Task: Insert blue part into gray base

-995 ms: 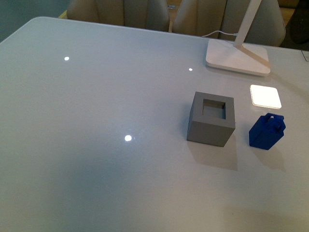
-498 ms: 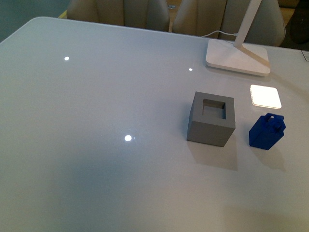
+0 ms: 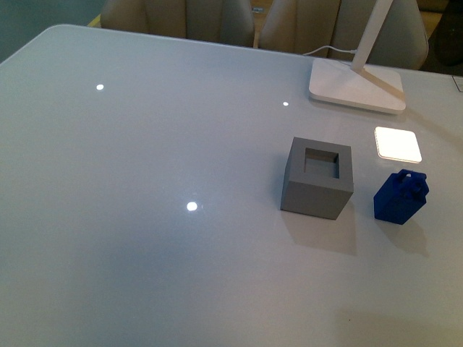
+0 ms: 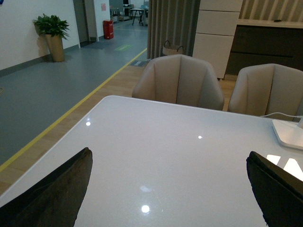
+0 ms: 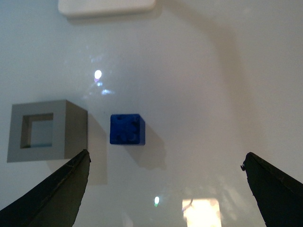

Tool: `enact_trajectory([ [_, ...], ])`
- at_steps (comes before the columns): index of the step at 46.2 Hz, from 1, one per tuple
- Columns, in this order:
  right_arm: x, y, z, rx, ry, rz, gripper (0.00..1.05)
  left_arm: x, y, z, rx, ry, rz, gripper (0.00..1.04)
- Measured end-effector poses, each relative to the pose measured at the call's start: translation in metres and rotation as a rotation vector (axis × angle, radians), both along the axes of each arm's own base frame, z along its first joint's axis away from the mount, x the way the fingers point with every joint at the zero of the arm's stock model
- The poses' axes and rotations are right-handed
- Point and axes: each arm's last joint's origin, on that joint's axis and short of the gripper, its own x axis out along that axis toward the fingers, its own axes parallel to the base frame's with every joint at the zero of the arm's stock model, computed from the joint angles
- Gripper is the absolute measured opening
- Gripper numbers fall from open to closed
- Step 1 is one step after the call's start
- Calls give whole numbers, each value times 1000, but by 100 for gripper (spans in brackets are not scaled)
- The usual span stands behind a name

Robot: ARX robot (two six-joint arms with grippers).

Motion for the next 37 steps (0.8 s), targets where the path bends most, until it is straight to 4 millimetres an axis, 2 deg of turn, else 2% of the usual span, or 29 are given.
enact_trajectory([
  [7, 54, 9, -29, 42, 190, 46, 96, 0, 0, 0, 0, 0, 0, 97],
  [16, 91, 26, -59, 101, 289, 76, 96, 0, 0, 0, 0, 0, 0, 97],
  [25, 107, 30, -93, 109, 375, 61, 96, 0, 0, 0, 0, 0, 0, 97],
  [37, 114, 31, -118, 116, 431, 56, 96, 0, 0, 0, 0, 0, 0, 97],
])
